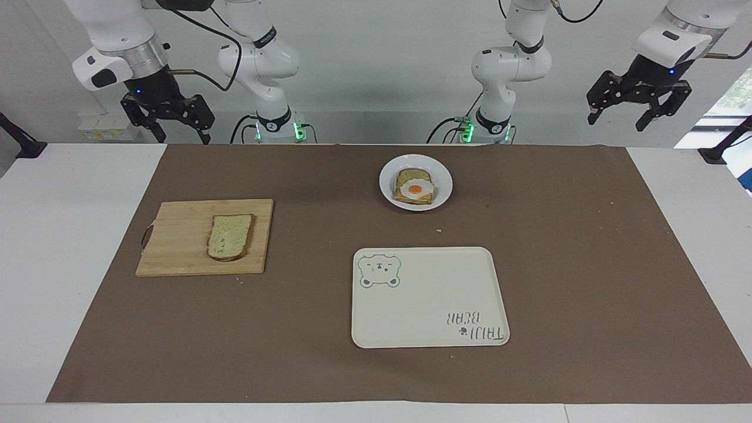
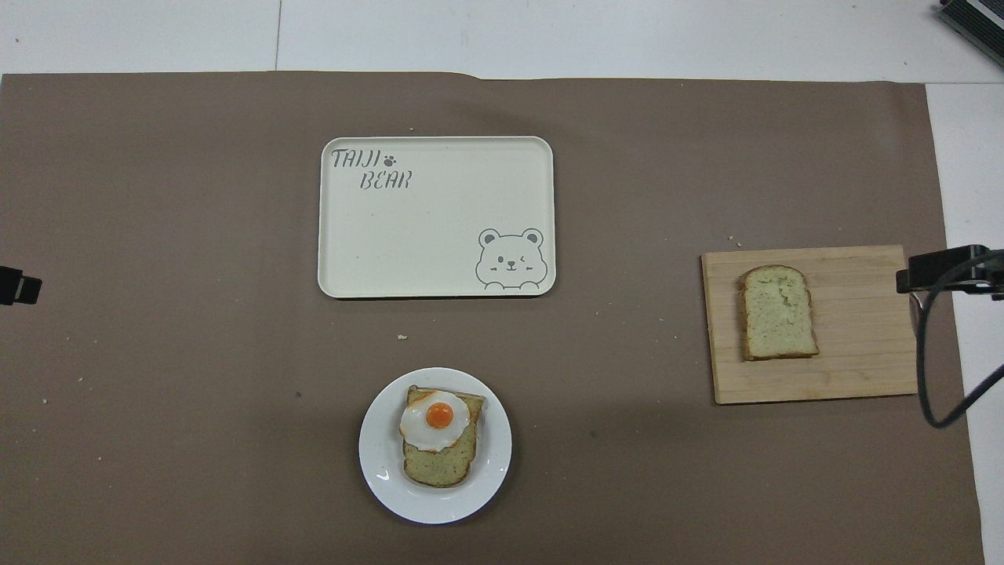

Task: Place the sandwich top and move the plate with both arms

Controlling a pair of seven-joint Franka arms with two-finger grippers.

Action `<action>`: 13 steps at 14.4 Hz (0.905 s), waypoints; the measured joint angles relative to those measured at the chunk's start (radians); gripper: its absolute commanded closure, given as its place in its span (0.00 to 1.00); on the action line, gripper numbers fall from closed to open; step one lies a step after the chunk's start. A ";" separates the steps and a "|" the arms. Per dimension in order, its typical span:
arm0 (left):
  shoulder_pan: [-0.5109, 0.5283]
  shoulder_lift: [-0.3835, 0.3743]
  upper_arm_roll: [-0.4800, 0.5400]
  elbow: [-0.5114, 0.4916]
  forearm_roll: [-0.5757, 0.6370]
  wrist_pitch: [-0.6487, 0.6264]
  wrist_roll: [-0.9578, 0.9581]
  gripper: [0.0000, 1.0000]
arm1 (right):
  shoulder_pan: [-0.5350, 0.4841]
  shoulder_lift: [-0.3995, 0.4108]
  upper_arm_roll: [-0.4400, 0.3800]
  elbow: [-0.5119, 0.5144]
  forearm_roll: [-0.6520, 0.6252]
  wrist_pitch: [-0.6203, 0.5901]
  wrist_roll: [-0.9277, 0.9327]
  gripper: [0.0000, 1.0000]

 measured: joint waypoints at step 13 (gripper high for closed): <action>0.000 0.000 0.000 0.000 0.000 0.000 0.000 0.00 | -0.029 0.044 0.005 -0.050 0.000 0.159 0.000 0.00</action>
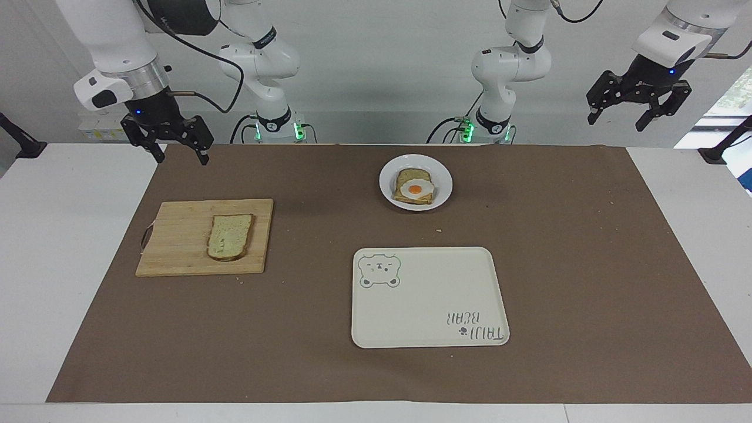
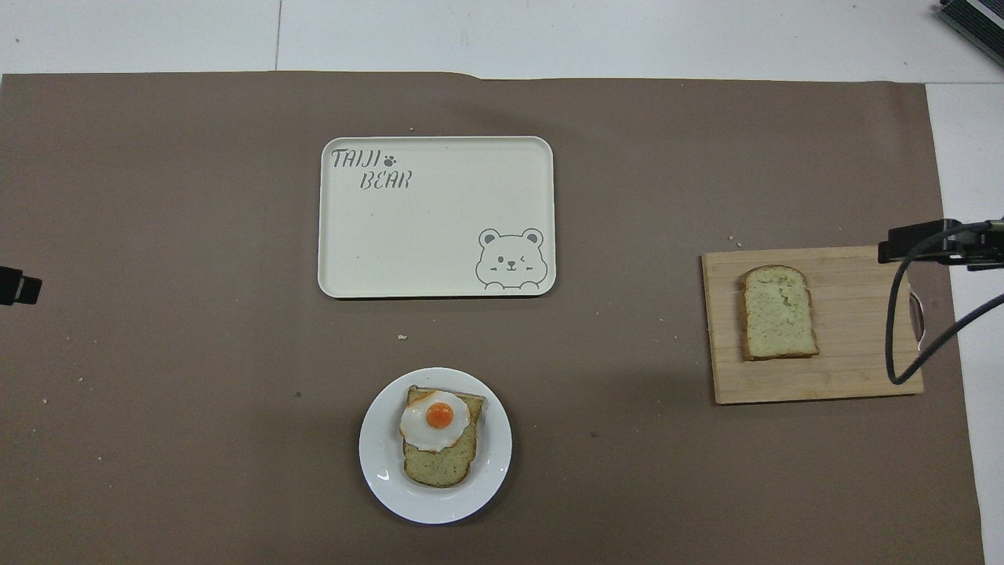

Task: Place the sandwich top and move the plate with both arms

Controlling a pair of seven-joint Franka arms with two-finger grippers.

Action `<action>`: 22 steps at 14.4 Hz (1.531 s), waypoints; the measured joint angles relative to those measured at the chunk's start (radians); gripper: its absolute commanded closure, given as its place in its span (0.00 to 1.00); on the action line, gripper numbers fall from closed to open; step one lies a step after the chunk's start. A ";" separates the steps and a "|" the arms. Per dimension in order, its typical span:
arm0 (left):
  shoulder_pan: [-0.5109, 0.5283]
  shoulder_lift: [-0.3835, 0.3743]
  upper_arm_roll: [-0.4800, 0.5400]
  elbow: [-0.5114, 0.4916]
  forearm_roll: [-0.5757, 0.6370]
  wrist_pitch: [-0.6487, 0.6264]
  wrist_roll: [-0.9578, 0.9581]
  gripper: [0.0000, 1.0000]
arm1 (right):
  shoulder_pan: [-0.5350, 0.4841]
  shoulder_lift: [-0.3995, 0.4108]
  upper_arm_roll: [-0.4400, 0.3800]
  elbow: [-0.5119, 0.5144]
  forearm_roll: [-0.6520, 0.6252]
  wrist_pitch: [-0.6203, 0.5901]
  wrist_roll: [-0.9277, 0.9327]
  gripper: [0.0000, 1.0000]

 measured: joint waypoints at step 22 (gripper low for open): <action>0.000 0.000 0.000 0.000 0.000 0.000 0.000 0.00 | -0.141 0.185 0.001 -0.324 0.132 0.371 -0.406 0.00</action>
